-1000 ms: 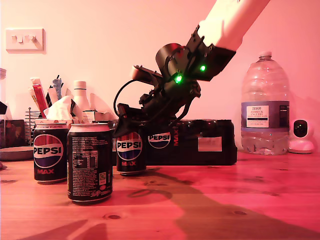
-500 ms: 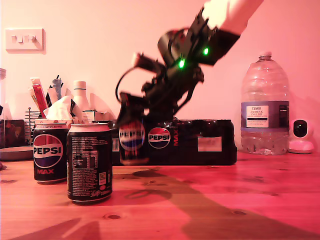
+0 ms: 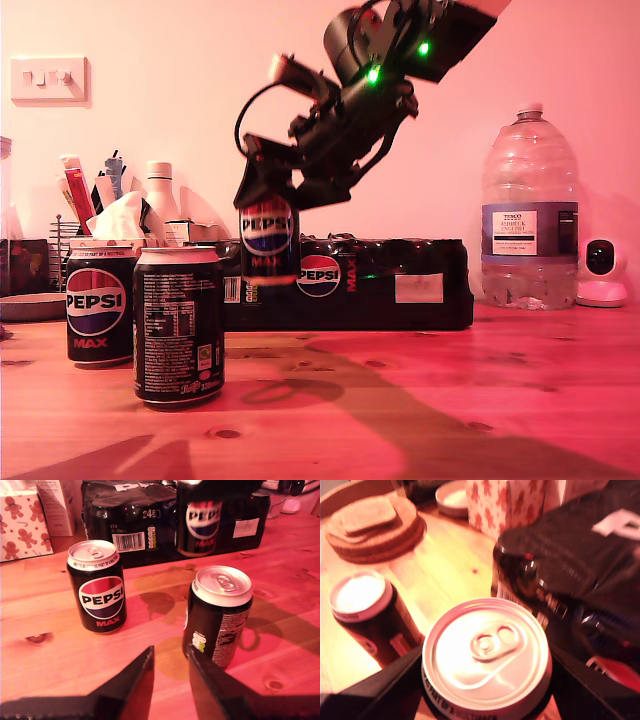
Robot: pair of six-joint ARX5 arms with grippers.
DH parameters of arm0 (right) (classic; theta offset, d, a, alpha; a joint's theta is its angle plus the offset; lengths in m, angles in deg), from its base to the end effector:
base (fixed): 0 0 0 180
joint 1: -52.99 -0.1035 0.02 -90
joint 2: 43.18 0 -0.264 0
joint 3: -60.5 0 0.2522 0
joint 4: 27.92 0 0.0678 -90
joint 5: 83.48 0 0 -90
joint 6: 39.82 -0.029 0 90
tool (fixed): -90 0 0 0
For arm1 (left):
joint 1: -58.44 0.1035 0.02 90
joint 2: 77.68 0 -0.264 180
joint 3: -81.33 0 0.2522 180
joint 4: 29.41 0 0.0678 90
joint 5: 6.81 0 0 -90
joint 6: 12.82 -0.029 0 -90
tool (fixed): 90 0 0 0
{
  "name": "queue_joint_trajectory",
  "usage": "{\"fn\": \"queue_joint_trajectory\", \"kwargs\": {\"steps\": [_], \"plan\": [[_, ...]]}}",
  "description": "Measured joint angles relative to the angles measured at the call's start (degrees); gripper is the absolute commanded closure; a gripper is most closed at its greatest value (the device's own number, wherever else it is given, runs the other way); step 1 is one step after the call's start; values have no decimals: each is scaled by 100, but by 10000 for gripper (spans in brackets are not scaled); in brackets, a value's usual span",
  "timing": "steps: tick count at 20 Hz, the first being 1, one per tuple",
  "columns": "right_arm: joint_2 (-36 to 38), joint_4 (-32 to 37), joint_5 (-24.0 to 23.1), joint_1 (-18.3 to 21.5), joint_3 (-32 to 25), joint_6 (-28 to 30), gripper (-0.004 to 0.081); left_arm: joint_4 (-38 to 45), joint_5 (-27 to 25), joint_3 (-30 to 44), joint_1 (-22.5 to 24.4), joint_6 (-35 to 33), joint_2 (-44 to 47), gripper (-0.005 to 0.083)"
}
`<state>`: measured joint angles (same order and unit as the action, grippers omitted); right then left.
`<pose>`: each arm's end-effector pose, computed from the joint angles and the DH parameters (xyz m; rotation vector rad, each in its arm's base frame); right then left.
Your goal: Stack up the Pepsi cans on top of each other
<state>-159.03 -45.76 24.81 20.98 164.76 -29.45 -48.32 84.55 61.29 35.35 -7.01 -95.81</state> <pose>0.3896 0.2543 0.2436 -0.2287 0.4477 0.9041 0.1043 -0.0452 0.1658 -0.0428 0.3147 -0.4081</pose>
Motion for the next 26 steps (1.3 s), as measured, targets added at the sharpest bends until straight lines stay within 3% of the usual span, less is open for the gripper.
{"fn": "queue_joint_trajectory", "kwargs": {"steps": [15, 21, 23, 26], "plan": [[92, -741, 328, -37, -31, 26, 452, 269, -98, 0, 199, -68, 0, 588], [785, -774, 323, -72, -109, 205, 452, 796, 138, 243, 527, -107, 0, 579], [1110, -774, 326, -109, -109, 295, 452, 894, 229, 343, 651, -127, -2, 491], [1523, -767, 334, -140, -275, 304, 452, 1257, 262, 345, 868, -214, -63, 278]]}}
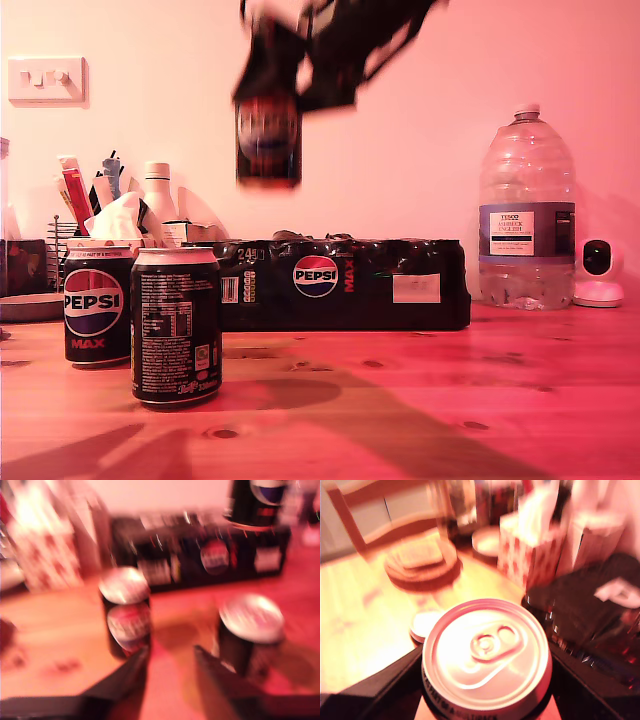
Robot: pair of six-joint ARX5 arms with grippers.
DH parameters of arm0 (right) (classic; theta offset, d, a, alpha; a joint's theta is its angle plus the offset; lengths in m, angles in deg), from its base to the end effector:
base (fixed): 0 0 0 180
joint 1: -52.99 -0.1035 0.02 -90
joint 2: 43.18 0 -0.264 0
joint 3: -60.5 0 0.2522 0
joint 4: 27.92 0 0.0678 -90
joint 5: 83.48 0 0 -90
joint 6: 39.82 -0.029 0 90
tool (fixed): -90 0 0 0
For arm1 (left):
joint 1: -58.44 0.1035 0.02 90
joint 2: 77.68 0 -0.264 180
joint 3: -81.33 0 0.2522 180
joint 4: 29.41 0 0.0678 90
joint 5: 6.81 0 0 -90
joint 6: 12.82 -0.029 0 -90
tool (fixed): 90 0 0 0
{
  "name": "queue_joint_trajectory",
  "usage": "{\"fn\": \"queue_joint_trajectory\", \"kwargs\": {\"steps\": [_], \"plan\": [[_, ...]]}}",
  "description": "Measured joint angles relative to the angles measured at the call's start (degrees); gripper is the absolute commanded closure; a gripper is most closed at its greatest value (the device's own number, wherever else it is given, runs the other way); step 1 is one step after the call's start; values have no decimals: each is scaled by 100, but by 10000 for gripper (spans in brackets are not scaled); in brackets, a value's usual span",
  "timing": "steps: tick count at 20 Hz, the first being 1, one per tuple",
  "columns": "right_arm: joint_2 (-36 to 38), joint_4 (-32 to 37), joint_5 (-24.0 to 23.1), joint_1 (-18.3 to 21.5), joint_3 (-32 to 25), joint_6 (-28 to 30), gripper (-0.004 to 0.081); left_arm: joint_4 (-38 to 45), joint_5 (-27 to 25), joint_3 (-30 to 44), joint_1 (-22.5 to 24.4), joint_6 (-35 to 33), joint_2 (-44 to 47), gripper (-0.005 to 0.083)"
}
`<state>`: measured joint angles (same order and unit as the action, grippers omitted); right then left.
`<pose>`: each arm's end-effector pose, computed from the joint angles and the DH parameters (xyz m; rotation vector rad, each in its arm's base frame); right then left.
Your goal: Stack up the Pepsi cans on top of each other
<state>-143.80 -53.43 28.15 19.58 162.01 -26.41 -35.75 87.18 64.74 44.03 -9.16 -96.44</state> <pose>0.3338 0.2330 0.3274 -0.2581 0.3317 0.9937 0.1135 -0.0312 0.1645 -0.0497 0.1587 -0.3157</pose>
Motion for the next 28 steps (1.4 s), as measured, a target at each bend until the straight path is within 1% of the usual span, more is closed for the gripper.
{"fn": "queue_joint_trajectory", "kwargs": {"steps": [1, 4, 6, 8, 9, 10, 11, 15, 18, 22, 26, 28], "plan": [[133, -15, 0, -9, -162, 2, 452, 74, 0, 0, 92, -81, -103, 235], [339, -179, -39, -96, -579, 0, 452, 490, -35, 0, 297, -378, -758, 240], [378, -249, -188, -232, -702, 4, 452, 1010, -122, 0, 361, -476, -1268, 240], [446, -304, -308, -378, -702, 2, 452, 1290, -151, 0, 369, -481, -1659, 232], [525, -332, -321, -442, -702, 2, 452, 1440, -107, 0, 369, -492, -1832, 187], [636, -372, -376, -507, -702, 2, 452, 1620, -59, 2, 369, -494, -1989, 112], [748, -385, -422, -570, -702, 2, 452, 1803, -52, 2, 369, -494, -2159, 77], [966, -643, -442, -734, -699, -4, 452, 2601, -4, 2, 507, -496, -3053, 76], [920, -848, -446, -887, -699, -7, 452, 3560, 249, 7, 684, -496, -3939, 76], [920, -791, -407, -1102, -699, -52, 452, 4607, 660, 4, 925, -496, -4839, 76], [920, -623, -302, -1137, -699, -138, 452, 5348, 815, -70, 1198, -496, -5796, 76], [920, -531, -291, -1137, -699, -142, 452, 5654, 946, -264, 1270, -496, -6277, 76]]}}
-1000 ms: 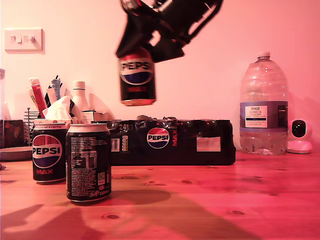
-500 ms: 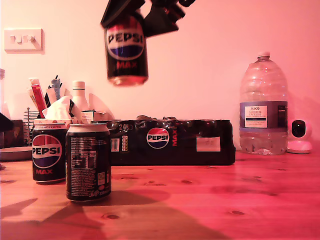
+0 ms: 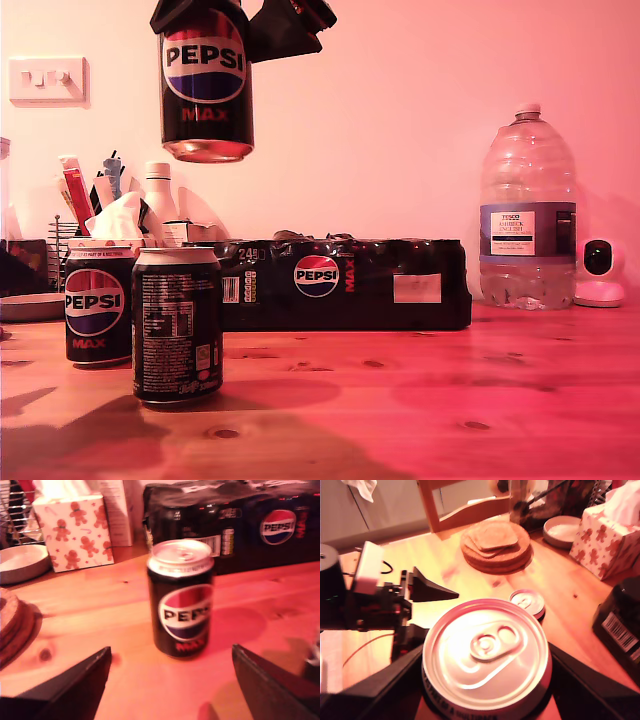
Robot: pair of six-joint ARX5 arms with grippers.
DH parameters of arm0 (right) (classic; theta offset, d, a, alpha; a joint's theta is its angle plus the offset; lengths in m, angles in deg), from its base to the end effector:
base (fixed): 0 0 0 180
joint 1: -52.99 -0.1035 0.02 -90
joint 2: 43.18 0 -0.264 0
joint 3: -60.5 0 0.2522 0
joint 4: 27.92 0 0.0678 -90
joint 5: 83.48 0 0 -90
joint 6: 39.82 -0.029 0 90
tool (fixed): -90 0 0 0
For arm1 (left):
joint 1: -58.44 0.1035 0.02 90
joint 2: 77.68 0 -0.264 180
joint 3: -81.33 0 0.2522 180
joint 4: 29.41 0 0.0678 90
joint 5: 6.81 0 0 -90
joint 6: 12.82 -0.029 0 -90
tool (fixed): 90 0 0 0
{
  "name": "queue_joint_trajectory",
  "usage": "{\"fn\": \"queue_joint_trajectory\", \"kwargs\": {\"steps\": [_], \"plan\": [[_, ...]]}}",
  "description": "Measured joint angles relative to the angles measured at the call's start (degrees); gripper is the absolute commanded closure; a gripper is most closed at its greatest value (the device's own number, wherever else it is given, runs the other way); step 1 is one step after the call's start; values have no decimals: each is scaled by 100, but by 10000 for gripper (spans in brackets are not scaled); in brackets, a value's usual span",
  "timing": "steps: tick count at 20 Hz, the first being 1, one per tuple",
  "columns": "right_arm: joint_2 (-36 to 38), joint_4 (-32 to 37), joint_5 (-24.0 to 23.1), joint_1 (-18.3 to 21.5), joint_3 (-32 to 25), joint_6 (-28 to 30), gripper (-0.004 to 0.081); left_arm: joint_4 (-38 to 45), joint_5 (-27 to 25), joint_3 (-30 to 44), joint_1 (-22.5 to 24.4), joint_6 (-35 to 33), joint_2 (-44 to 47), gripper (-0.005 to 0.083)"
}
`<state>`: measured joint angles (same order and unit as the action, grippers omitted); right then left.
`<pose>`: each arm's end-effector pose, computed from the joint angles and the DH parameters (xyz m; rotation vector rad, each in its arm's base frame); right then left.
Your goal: Stack up the Pepsi cans on top of each other
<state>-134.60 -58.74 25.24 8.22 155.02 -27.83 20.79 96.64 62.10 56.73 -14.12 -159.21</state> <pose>0.2509 0.2620 0.3367 -0.2984 0.3813 1.1355 0.1919 -0.0125 0.1212 0.0008 0.2077 -0.2660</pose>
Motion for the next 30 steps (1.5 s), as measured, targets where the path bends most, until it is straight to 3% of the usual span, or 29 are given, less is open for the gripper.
{"fn": "queue_joint_trajectory", "kwargs": {"steps": [3, 6, 10, 14, 21, 30], "plan": [[0, 509, 0, 7, -111, -70, 452, 533, 107, -271, 0, 0, -695, 76], [2, 1130, 20, 4, -570, -164, 452, 820, 232, -374, 0, 0, -1220, 76], [0, 2015, 24, 7, -1189, -404, 453, 1073, 358, -588, 0, 2, -1602, 76], [0, 2627, 28, 4, -1322, -450, 453, 1088, 549, -761, -2, 74, -1871, 76], [-503, 2898, 33, 7, -1322, -708, 453, 1086, 560, -815, -129, 81, -1921, 76], [-651, 2590, 22, 15, -1340, -1049, 453, 1071, 560, -815, -129, 79, -1921, 76]]}}
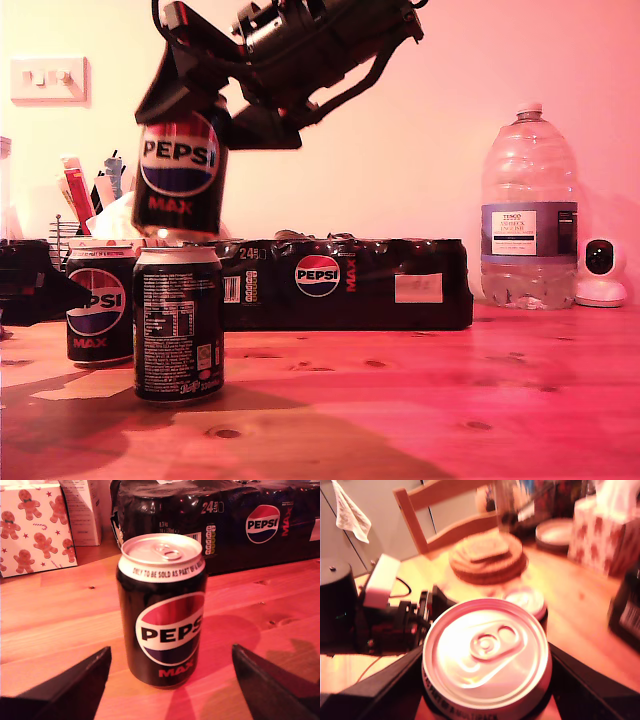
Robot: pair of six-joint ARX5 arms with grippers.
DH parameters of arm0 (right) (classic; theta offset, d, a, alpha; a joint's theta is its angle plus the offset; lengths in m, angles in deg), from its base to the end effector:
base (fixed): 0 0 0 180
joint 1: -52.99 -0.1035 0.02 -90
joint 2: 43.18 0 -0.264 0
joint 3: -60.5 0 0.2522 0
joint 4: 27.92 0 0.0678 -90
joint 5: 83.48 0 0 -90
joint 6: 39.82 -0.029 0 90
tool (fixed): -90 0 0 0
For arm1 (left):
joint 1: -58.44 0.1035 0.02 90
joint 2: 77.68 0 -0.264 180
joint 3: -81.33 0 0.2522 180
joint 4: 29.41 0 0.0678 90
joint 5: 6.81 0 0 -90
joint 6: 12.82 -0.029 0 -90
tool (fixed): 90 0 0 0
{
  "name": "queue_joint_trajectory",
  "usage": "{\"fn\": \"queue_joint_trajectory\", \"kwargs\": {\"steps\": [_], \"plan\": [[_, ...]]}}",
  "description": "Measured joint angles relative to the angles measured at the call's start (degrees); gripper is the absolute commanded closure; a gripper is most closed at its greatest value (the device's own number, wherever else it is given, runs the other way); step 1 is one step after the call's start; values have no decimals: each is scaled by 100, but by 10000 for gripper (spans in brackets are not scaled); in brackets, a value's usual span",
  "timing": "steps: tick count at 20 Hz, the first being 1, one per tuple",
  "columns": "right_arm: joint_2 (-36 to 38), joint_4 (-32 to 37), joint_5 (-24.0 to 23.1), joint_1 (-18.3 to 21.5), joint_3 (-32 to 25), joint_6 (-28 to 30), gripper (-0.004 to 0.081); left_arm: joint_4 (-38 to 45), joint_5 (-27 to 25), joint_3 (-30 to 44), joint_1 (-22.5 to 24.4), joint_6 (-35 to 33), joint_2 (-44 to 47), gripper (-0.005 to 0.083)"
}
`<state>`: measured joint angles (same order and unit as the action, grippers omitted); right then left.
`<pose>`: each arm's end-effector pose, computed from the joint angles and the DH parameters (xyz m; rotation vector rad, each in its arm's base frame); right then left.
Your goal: Stack up the Pepsi cans on top of each other
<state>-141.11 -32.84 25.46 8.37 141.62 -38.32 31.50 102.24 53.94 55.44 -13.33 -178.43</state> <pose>0.2684 0.2780 0.2568 -0.1119 0.3750 1.1007 0.2336 -0.0217 0.1007 -0.0218 0.2148 -0.3843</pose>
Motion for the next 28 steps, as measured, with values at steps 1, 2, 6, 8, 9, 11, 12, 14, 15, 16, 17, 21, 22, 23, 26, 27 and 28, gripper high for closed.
{"fn": "queue_joint_trajectory", "kwargs": {"steps": [1, 2, 6, 8, 9, 11, 12, 14, 15, 16, 17, 21, 22, 23, 26, 27, 28], "plan": [[0, -46, 4, 0, 0, 0, 453, 0, 0, 0, 0, 0, 0, 77], [0, -57, -2, 0, 0, 0, 453, -2, 0, 0, -2, 0, 0, 77], [9, -92, 0, 0, 0, 2, 453, -4, 0, 0, 0, 2, 0, 77], [15, -140, 0, 0, 4, 4, 453, -4, 0, 0, -2, 2, 0, 76], [37, -216, -2, 0, 15, 4, 453, -4, 0, 0, 0, 2, 0, 76], [105, -393, -7, 0, 28, 50, 453, -4, 0, 0, 0, 0, 0, 77], [125, -461, 0, 2, 33, 136, 453, -4, 0, 0, 0, 0, 0, 77], [138, -505, -2, 0, 35, 157, 453, -4, 0, -2, 0, 2, 0, 77], [138, -505, -2, 0, 35, 162, 453, -4, 0, -2, 0, 0, 0, 76], [138, -507, 2, 0, 35, 173, 452, -4, 0, -2, 0, 2, 0, 77], [138, -511, -4, 0, 35, 236, 452, -4, 0, -2, 0, 0, 0, 77], [140, -621, -136, -11, 79, 328, 453, -4, 0, -2, 0, 2, 0, 77], [140, -673, -131, -11, 90, 402, 453, -4, 0, -2, 0, 0, 0, 77], [155, -741, -133, -11, 109, 439, 453, -4, 0, -2, 0, 0, 0, 77], [238, -986, -142, -11, 120, 457, 453, -4, 0, -2, 0, 2, 0, 77], [267, -1060, -142, -11, 127, 457, 453, -4, 0, -2, 0, 0, 0, 77], [280, -1152, -140, -11, 157, 457, 453, -4, 0, -2, 0, 2, 0, 77]]}}
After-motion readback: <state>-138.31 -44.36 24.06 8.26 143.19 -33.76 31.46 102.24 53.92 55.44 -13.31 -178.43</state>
